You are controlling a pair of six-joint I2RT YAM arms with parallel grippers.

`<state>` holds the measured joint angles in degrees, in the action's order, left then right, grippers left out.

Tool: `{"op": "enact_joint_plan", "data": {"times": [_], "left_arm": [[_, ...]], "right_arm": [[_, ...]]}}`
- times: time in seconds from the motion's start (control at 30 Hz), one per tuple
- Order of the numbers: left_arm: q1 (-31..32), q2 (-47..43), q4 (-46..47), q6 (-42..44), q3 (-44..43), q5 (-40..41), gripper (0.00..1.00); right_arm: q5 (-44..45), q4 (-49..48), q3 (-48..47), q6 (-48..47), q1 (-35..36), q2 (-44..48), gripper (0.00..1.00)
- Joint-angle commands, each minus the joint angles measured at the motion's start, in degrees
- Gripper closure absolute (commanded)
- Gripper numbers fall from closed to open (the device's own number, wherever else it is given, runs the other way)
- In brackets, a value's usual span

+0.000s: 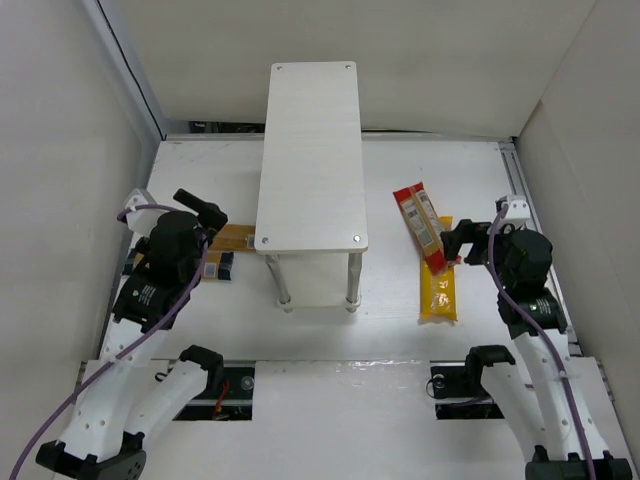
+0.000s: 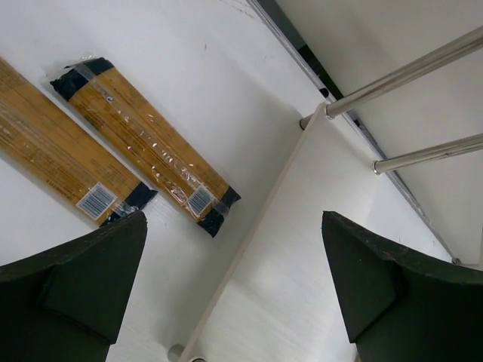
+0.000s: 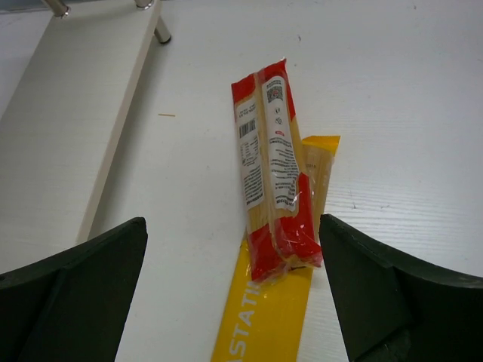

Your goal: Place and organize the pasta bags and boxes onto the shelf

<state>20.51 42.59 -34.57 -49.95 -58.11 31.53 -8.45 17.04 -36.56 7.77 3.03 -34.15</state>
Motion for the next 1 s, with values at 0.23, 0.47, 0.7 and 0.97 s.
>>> {"op": "enact_joint_plan", "data": {"times": [0.23,0.47,0.7,0.97], "left_arm": [[0.05,4.43,4.60,-0.24,3.43,-0.24,0.01],[0.05,6.37,5.12,-1.37,5.20,-0.24,0.01],[0.05,6.37,6.44,-0.76,6.34,0.90,0.01],[0.05,7.50,10.22,1.00,8.80,-1.64,0.01]], "right_arm": [[-0.43,-1.40,-5.45,-4.68,0.22,-12.41,0.00],[3.95,2.47,-15.29,-7.86,0.22,-33.50,0.00],[9.31,3.00,-21.80,-10.23,3.99,-51.18,0.00],[21.19,6.69,-29.18,-9.53,8.57,-63.74,0.00]]}}
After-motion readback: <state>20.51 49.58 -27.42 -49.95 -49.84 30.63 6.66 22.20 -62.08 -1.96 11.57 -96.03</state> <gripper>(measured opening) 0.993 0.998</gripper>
